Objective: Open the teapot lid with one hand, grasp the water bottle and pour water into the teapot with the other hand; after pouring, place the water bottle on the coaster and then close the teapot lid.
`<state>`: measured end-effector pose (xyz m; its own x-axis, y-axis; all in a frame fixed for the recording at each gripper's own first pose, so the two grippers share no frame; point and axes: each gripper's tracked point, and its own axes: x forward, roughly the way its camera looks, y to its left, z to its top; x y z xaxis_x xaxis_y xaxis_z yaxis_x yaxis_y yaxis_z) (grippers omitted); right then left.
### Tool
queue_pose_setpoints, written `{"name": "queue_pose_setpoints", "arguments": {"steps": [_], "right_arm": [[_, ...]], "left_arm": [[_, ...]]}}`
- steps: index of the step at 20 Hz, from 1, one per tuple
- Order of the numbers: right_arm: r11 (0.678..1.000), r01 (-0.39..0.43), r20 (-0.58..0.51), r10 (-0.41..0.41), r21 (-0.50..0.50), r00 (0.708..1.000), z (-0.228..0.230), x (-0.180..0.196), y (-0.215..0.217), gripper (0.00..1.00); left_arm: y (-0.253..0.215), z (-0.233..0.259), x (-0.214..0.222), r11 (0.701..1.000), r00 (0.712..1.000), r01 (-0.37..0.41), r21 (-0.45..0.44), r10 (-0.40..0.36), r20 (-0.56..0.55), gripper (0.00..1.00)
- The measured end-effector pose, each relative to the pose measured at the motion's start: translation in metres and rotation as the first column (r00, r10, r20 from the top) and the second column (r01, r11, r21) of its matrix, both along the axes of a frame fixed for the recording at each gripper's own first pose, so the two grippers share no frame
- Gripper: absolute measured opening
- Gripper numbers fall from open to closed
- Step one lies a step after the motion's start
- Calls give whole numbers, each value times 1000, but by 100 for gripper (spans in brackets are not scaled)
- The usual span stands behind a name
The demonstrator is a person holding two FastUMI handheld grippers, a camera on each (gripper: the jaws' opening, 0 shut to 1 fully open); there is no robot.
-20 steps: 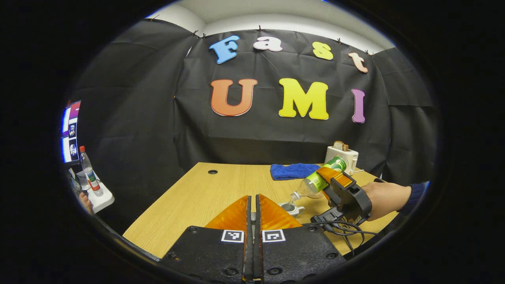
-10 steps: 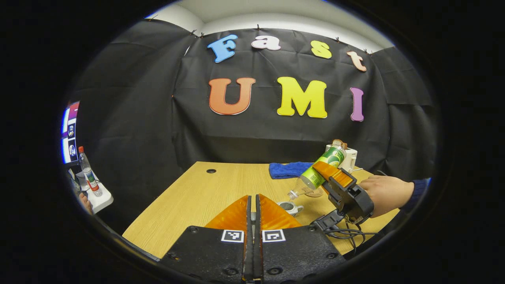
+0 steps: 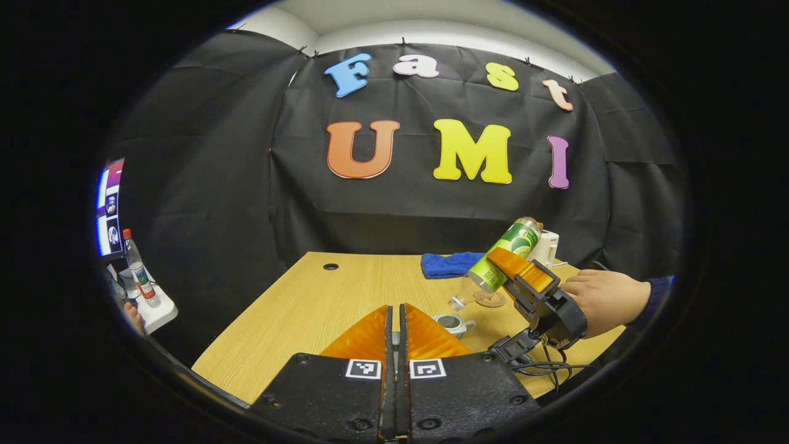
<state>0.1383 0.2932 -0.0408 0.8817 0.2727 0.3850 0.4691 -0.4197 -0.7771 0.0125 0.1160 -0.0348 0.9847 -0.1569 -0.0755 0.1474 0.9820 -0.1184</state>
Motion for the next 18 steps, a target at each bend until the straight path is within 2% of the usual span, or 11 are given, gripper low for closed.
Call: {"name": "queue_pose_setpoints", "arguments": {"steps": [13, 18], "right_arm": [[1000, -7, 7, 7, -18, 1000, -3, -3, -2, 71], [998, 4, -34, -2, 63, 999, -13, 8, -11, 71]], "left_arm": [[-2, -2, 2, 1000, 1000, 1, 6, -1, -8, 3], [-5, -4, 4, 1000, 1000, 10, 5, -9, -12, 3]]}}
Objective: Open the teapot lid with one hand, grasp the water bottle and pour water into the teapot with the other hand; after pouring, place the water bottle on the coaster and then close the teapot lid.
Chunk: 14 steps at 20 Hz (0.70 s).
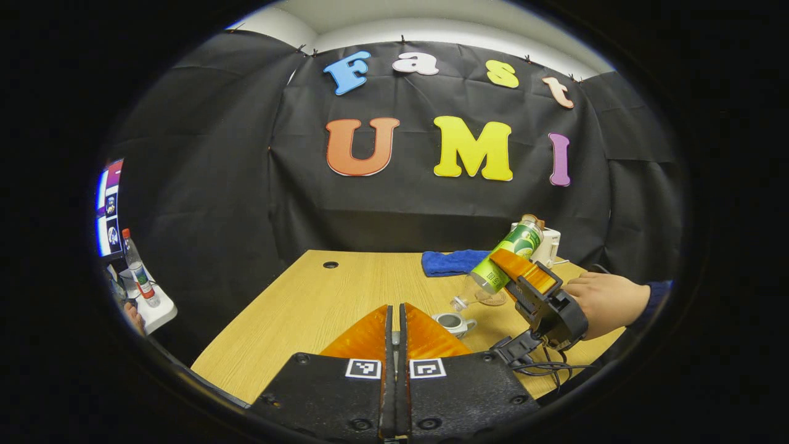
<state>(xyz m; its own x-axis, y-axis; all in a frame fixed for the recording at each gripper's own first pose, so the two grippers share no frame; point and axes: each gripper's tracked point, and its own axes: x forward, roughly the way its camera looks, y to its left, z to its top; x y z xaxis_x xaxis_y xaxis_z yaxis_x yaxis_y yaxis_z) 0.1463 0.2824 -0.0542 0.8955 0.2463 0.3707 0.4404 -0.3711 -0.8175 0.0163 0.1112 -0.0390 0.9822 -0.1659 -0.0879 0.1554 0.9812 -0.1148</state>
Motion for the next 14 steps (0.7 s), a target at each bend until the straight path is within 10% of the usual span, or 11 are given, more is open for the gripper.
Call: {"name": "queue_pose_setpoints", "arguments": {"steps": [6, 14], "right_arm": [[965, -4, -144, 44, 264, 989, -20, 14, -11, 74], [764, 34, -323, 232, 645, 917, -38, 6, -13, 75]], "left_arm": [[9, -10, 9, 1000, 999, -22, -11, 21, -28, 3], [2, -16, 15, 1000, 999, -25, 14, 26, -37, 3]]}}
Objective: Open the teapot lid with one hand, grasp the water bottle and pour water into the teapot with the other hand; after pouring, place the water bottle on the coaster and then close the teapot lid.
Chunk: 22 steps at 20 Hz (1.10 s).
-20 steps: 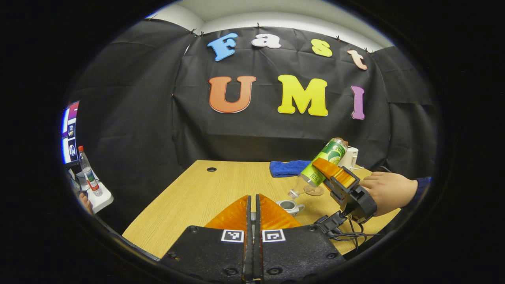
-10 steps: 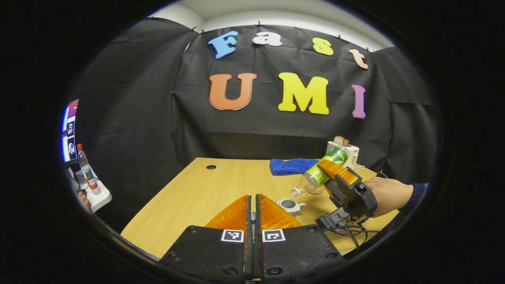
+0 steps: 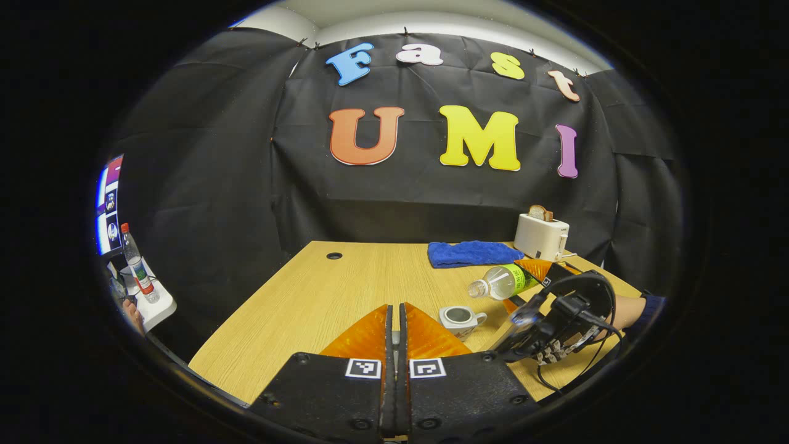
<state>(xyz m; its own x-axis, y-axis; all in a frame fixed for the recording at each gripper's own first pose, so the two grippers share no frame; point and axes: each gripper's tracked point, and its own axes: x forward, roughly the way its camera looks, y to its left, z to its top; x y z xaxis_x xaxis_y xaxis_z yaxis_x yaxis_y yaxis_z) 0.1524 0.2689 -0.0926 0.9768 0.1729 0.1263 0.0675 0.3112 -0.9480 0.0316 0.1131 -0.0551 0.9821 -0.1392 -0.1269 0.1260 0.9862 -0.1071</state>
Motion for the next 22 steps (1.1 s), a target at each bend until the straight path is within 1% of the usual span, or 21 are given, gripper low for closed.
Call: {"name": "queue_pose_setpoints", "arguments": {"steps": [1, 2, 3, 4, 5, 6, 7, 8, 9, 11, 12, 13, 15, 17, 18, 19, 20, 21, 22], "right_arm": [[999, -15, -12, 16, 52, 1000, 1, -4, 0, 75], [994, -28, -26, 30, 103, 999, 1, -5, -2, 72], [988, -32, -36, 38, 154, 999, 1, -7, -6, 75], [979, -38, -46, 48, 202, 998, 3, -9, -11, 72], [967, -40, -53, 55, 253, 997, 6, -8, -17, 72], [949, -45, -65, 69, 313, 995, 7, -9, -24, 75], [923, -55, -77, 91, 382, 993, 10, -10, -28, 75], [887, -63, -90, 117, 458, 989, 13, -11, -33, 75], [855, -63, -108, 137, 514, 985, 16, -11, -38, 75], [780, -54, -144, 182, 623, 973, 22, -8, -48, 75], [737, -37, -162, 197, 674, 967, 25, -2, -57, 75], [704, -13, -189, 209, 710, 959, 27, 3, -62, 72], [611, 50, -238, 231, 790, 944, 29, 19, -77, 72], [528, 110, -282, 258, 842, 924, 27, 35, -83, 72], [487, 141, -298, 261, 862, 918, 25, 46, -88, 75], [448, 170, -316, 274, 877, 908, 22, 56, -89, 72], [406, 200, -334, 292, 892, 896, 16, 67, -89, 75], [365, 231, -352, 309, 902, 884, 10, 77, -87, 74], [332, 261, -369, 325, 907, 870, 3, 89, -85, 74]], "left_arm": [[-1, 1, 0, 1000, 1000, 1, 2, -1, 4, 3], [-2, 2, 0, 1000, 1000, 2, 1, -2, 7, 3], [-5, 2, 1, 1000, 1000, 5, -1, -5, 9, 3], [-8, 4, 1, 1000, 1000, 8, -3, -8, 14, 3], [-10, 4, 2, 1000, 1000, 12, -4, -12, 17, 3], [-13, 4, 2, 1000, 1000, 16, -6, -16, 18, 3], [-15, 4, 4, 1000, 1000, 20, -8, -20, 19, 3], [-18, 3, 4, 1000, 1000, 25, -7, -25, 18, 3], [-21, 3, 4, 1000, 999, 29, -4, -29, 16, 3], [-26, 0, 4, 999, 999, 38, 12, -38, 7, 3], [-27, -1, 4, 999, 999, 38, 23, -38, 6, 3], [-27, 0, 4, 999, 999, 33, 30, -34, 9, 3], [-32, 3, 4, 999, 999, 39, 22, -39, 16, 3], [-36, 5, 3, 999, 998, 50, 12, -50, 25, 3], [-37, 8, 3, 999, 998, 50, 10, -50, 31, 3], [-37, 7, 4, 999, 998, 49, 9, -49, 35, 3], [-37, 7, 5, 999, 998, 50, 9, -50, 35, 3], [-38, 6, 4, 999, 998, 50, 8, -50, 32, 3], [-39, 5, 5, 999, 998, 50, 11, -50, 30, 3]]}}
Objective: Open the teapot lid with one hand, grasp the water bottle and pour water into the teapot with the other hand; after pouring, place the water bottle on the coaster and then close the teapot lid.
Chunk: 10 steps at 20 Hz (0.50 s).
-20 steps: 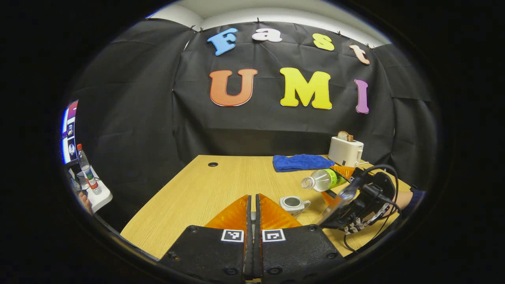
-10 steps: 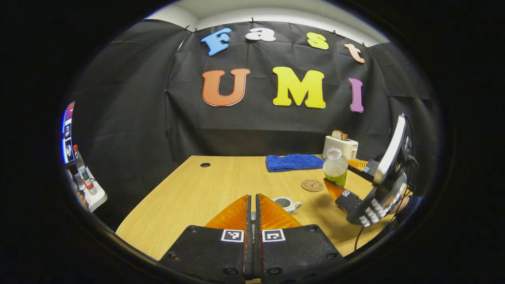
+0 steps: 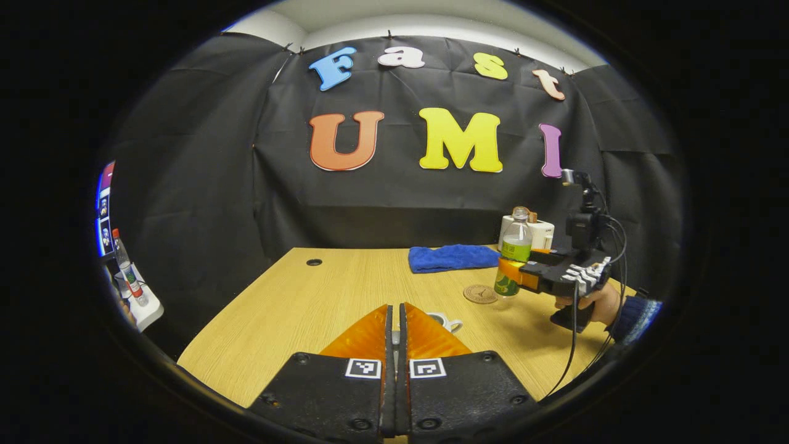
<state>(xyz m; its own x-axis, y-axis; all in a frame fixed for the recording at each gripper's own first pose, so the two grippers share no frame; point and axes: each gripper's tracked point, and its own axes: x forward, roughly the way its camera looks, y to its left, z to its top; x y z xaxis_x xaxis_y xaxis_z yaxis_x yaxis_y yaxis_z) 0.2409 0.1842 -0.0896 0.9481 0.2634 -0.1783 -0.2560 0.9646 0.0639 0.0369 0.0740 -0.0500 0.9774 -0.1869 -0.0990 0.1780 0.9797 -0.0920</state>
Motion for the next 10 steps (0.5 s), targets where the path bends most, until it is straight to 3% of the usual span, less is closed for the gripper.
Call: {"name": "queue_pose_setpoints", "arguments": {"steps": [5, 10], "right_arm": [[999, -8, -27, 9, 47, 1000, -13, 43, 9, 73], [1000, -14, -3, 14, 24, 1000, -18, 64, 17, 73]], "left_arm": [[3, -9, 6, 1000, 1000, -12, 8, 12, -17, 3], [7, -22, 15, 1000, 998, -24, 9, 24, -51, 3]]}}
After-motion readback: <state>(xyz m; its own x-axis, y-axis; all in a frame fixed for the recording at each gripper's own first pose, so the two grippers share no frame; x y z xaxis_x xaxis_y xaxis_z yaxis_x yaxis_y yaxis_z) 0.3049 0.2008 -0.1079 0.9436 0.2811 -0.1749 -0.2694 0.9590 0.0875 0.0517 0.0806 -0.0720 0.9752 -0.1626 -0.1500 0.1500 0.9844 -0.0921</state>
